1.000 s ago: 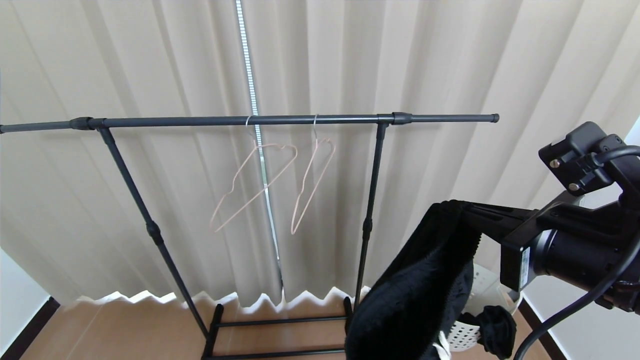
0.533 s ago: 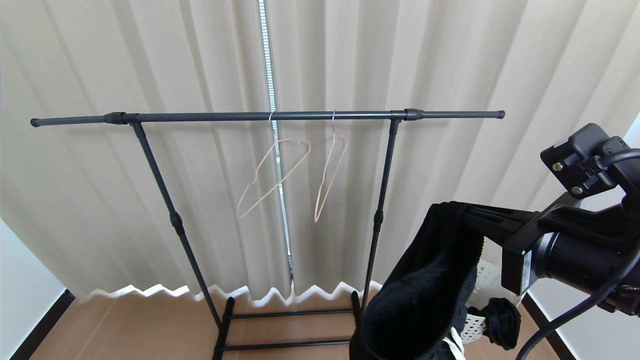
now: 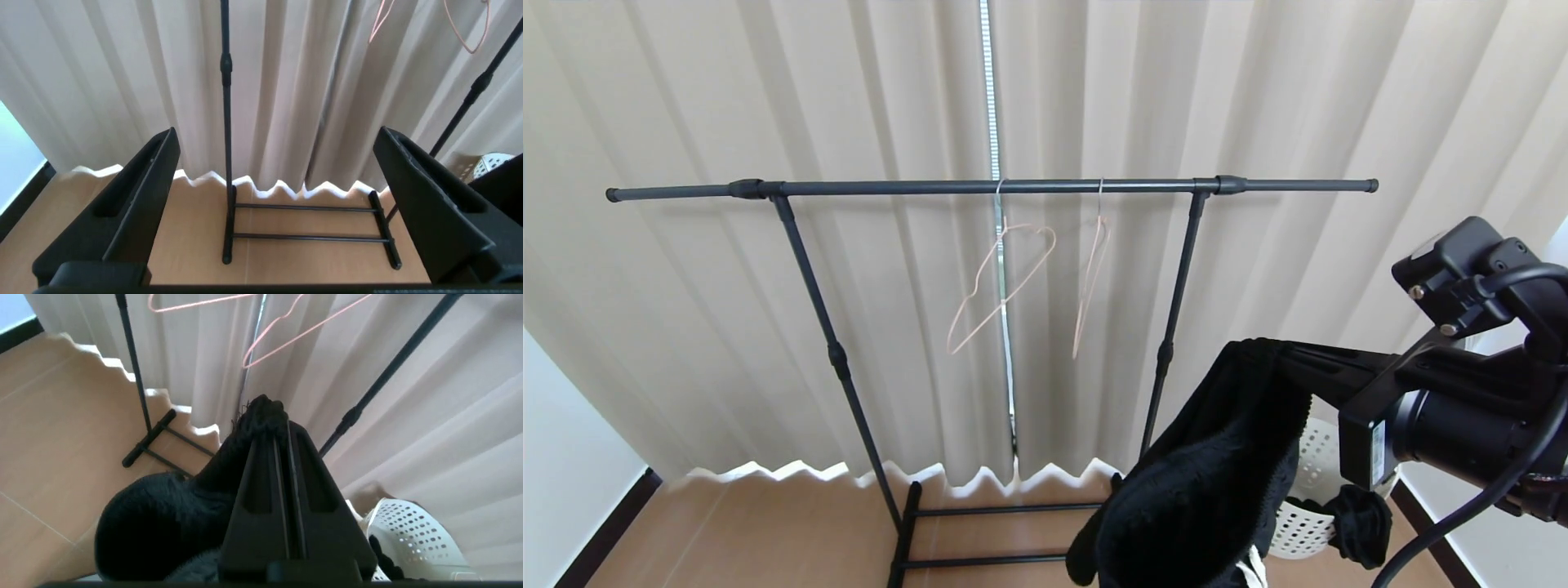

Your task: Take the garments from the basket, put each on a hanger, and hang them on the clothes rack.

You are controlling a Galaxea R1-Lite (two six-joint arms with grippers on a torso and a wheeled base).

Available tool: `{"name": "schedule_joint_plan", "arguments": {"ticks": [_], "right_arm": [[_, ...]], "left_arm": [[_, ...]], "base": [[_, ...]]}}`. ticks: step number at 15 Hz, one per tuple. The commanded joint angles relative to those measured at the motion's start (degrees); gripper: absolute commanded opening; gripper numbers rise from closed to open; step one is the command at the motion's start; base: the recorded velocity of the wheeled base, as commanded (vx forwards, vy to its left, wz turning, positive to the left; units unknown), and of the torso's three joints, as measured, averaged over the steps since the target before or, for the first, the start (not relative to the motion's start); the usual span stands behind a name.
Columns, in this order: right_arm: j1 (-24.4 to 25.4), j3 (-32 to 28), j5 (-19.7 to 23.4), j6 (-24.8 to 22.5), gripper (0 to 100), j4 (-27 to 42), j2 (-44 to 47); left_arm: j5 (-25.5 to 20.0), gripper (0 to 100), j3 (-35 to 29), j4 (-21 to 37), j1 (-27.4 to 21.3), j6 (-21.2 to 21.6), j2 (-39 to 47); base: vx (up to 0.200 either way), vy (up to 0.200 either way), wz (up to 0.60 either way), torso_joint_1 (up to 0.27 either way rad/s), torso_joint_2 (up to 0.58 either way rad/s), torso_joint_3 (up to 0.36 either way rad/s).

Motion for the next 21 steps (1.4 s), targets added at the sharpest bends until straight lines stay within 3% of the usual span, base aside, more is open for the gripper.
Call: {"name": "schedule_joint_plan", "arguments": {"ticks": [1, 5, 6, 9, 11, 13, 15, 17, 18, 21], "right_arm": [[0.05, 0.85, 0.01, -0.15, 0, -0.03, 0.5], [0.49, 3.49, 0.01, -1.56, 0, -0.03, 0.85], [0.57, 5.86, -0.08, -4.37, 0, -2.41, 0.14], [0.57, 9.29, 0.01, -7.0, 0, -10.93, -0.21], [0.57, 9.2, -0.35, -7.0, 0, -11.72, 0.41], [0.31, 8.14, -0.43, -7.0, 0, -11.99, 1.29], [0.31, 7.09, -0.43, -6.92, 0, -11.99, 1.73], [-1.62, 5.6, -0.35, -6.48, 0, -11.99, 3.84], [-2.41, 5.6, -0.26, -6.39, 0, -11.99, 4.19], [-3.91, 4.37, -0.17, -6.3, 0, -12.08, 5.42]], "left_arm": [[0.04, 100, 0.0, -0.05, 0.01, 0.03, 0.09], [-0.05, 100, 0.0, 0.04, 0.01, 0.12, 0.09], [-0.05, 100, 0.0, 0.04, 0.01, 0.03, 0.09], [0.13, 100, 0.0, 0.04, 0.01, -0.14, 0.09], [-0.66, 100, 0.0, 0.31, 0.01, 2.49, 0.17], [-4.7, 100, -0.17, 0.57, -0.34, 5.04, 2.28], [-5.67, 100, -0.26, 0.57, -0.34, 5.83, 10.11], [-9.54, 100, -2.99, -0.84, -1.39, 5.66, 27.86], [-10.07, 100, -4.04, -1.36, -1.48, 5.48, 30.5], [-12.97, 100, -14.06, -9.63, -1.74, 3.72, 56.51]], "base": [[0.0, 0.0, 0.0, 0.0, 0.0, 0.0], [0.0, 0.0, 0.0, 0.0, 0.0, 0.0], [0.0, 0.0, 0.0, 0.0, 0.0, 0.0], [0.0, 0.0, 0.0, 0.0, 0.0, 0.0], [0.0, 0.0, 0.0, 0.0, 0.0, 0.0], [0.0, 0.0, 0.0, 0.0, 0.0, 0.0], [0.0, 0.0, 0.0, 0.0, 0.0, 0.0], [0.0, 0.0, 0.0, 0.0, 0.0, 0.0], [0.0, 0.0, 0.0, 0.0, 0.0, 0.0], [0.0, 0.0, 0.0, 0.0, 0.0, 0.0]]}}
